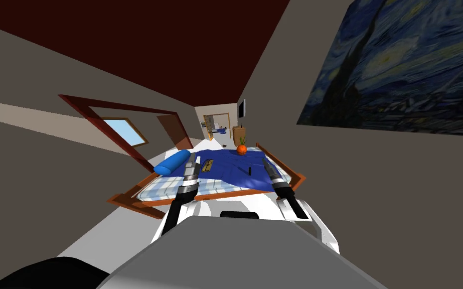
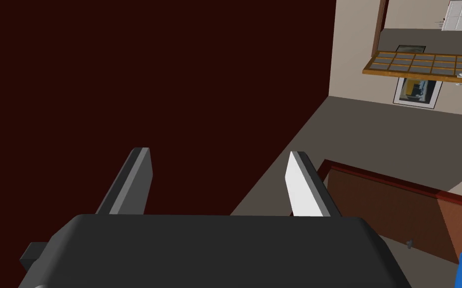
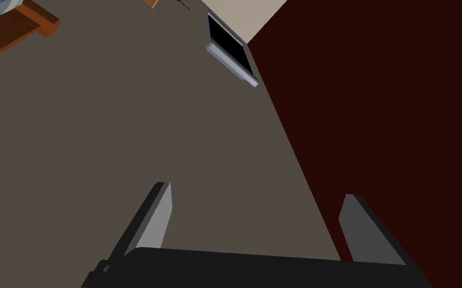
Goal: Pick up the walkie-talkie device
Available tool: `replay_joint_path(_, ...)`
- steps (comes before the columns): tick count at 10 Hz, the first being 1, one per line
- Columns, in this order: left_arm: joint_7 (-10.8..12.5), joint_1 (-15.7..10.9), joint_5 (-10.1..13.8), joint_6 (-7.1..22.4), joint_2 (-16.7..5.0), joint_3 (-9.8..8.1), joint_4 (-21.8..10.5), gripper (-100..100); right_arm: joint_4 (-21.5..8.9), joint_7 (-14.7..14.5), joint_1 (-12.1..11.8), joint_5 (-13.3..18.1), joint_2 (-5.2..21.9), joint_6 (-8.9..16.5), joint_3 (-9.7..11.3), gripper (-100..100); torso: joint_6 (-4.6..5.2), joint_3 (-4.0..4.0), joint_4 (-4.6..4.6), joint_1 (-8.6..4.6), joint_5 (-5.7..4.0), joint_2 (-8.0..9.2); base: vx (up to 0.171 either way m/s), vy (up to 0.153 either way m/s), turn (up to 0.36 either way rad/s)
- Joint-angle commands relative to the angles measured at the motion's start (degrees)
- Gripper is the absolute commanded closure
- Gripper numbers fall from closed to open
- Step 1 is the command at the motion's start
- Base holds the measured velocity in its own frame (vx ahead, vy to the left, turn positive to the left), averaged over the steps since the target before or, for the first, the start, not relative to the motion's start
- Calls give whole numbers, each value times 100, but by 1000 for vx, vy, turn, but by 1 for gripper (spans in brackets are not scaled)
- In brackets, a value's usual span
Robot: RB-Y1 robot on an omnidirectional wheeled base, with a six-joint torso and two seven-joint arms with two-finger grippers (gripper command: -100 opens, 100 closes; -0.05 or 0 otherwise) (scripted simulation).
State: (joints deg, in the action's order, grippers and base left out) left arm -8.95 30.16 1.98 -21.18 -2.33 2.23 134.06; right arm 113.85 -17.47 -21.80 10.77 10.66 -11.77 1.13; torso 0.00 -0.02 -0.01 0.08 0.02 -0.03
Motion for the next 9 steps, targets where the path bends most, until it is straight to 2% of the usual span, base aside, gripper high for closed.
replay_joint_path(1,0,0,0,0,0,0,0,0,-282,-159,137,174,26,131,24,-100,0,0,0,0,0,0,6,28,106)
replay_joint_path(9,0,0,0,0,0,0,0,0,-1726,-970,780,1127,264,887,139,-100,1,-1,0,4,1,-2,10,33,105)
